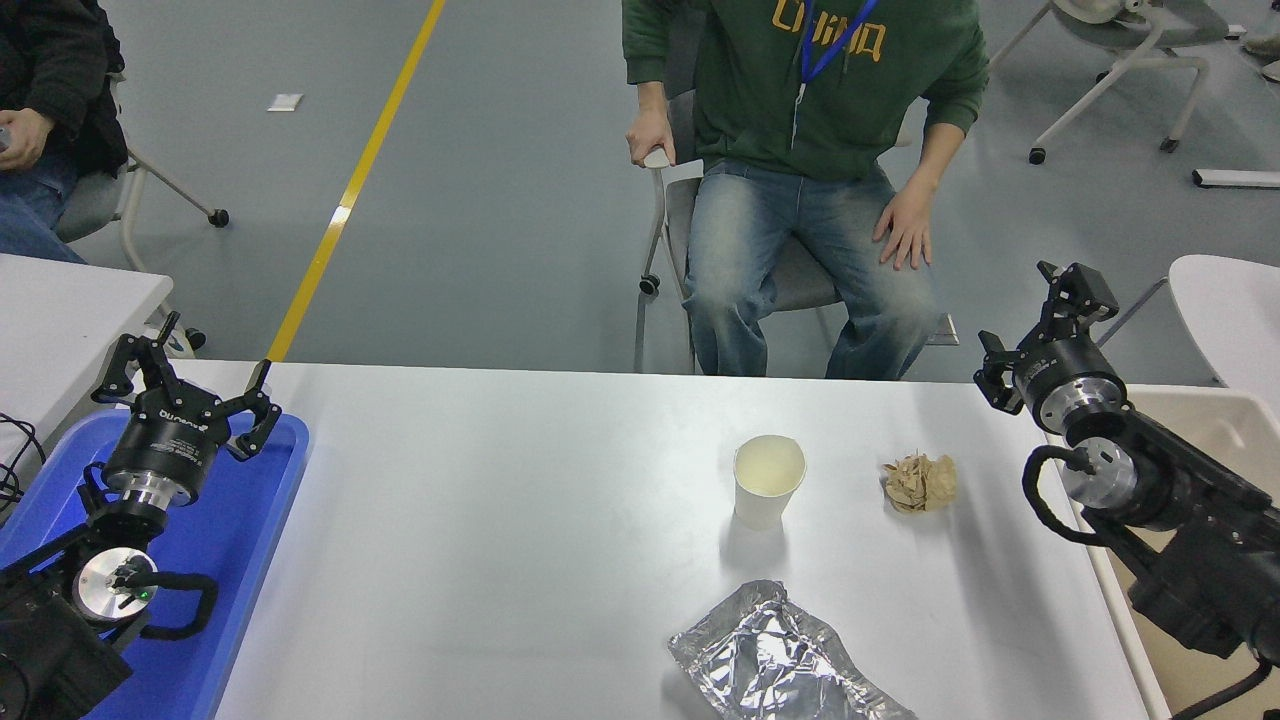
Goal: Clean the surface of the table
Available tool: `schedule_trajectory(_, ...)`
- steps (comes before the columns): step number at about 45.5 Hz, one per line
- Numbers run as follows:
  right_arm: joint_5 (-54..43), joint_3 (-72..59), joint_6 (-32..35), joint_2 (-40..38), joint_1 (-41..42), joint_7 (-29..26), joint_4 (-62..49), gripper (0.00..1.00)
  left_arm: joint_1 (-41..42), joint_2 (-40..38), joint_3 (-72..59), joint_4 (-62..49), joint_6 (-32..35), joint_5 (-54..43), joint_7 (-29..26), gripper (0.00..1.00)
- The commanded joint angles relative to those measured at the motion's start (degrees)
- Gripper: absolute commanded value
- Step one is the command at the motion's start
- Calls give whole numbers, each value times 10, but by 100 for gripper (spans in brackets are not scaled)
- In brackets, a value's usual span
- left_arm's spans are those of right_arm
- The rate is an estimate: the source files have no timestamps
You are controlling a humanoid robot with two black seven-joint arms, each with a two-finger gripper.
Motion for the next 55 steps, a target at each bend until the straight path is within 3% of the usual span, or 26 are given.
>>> schedule_trajectory(1, -35, -76, 45, -34, 17, 1, 31, 100, 0, 0, 0, 0, 0, 0, 1, 100)
schedule_trajectory(14, -310, -198, 46, -106, 72, -3, 125, 100, 0, 0, 0, 0, 0, 0, 1, 100)
schedule_trajectory(21, -399, -293, 54, -124, 133, -5, 144, 100, 0, 0, -1, 0, 0, 0, 1, 100)
schedule_trajectory(35, -426, -587, 55, -74, 307, -6, 189, 100, 0, 0, -1, 0, 0, 0, 1, 100)
schedule_trajectory(46, -455, -704, 55, 16, 343, -27, 179, 100, 0, 0, -1, 0, 0, 0, 1, 100)
schedule_trajectory(55, -462, -734, 55, 48, 348, -38, 146, 100, 0, 0, -1, 0, 0, 0, 1, 100)
